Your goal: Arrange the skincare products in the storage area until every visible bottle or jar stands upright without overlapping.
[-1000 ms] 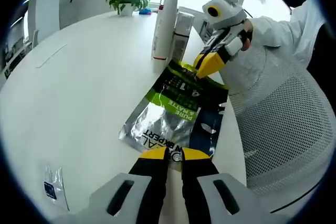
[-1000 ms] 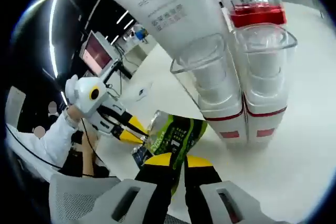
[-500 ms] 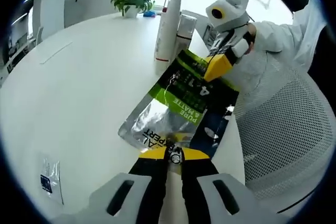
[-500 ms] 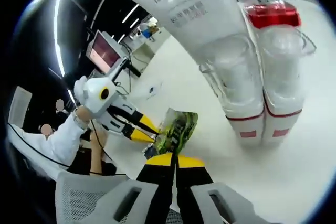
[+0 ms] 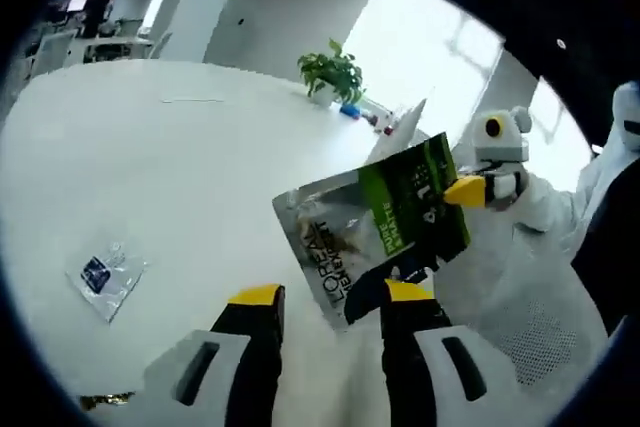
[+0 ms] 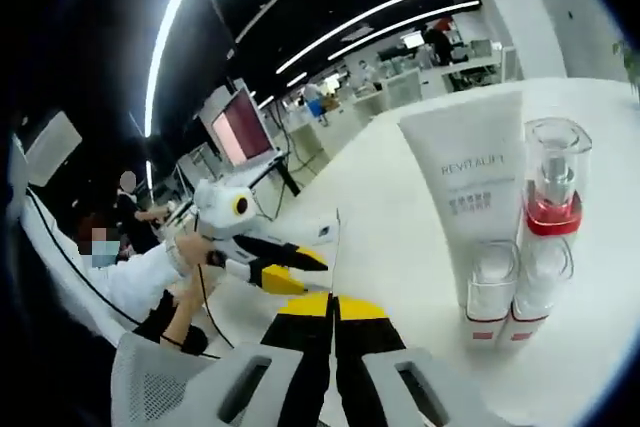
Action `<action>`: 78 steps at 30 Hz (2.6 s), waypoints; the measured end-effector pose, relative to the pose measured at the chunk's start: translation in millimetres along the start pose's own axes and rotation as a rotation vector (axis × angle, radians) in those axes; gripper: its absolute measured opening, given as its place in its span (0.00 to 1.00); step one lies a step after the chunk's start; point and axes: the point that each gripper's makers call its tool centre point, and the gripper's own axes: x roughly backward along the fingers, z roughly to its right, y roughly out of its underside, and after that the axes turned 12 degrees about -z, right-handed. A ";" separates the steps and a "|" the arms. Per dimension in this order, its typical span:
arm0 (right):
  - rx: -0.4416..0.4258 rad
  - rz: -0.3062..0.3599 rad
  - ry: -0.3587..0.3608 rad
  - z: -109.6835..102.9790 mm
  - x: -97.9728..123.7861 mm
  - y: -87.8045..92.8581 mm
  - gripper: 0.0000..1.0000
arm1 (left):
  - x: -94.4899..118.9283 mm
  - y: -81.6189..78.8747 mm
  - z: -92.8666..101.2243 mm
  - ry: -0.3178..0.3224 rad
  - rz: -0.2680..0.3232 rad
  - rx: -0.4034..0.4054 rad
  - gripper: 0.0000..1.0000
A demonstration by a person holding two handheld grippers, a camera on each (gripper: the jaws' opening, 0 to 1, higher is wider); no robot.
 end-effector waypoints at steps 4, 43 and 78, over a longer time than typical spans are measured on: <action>-0.008 0.085 0.030 6.0 9.5 -17.4 0.00 | 6.9 -17.4 18.3 0.080 0.166 0.150 0.44; -0.140 0.369 -0.144 -36.6 50.0 -86.1 0.00 | 33.7 -85.3 90.1 0.527 0.695 0.488 0.12; 0.049 0.054 0.000 -26.2 5.7 -7.4 0.00 | 13.8 -76.8 74.7 0.248 0.391 0.275 0.00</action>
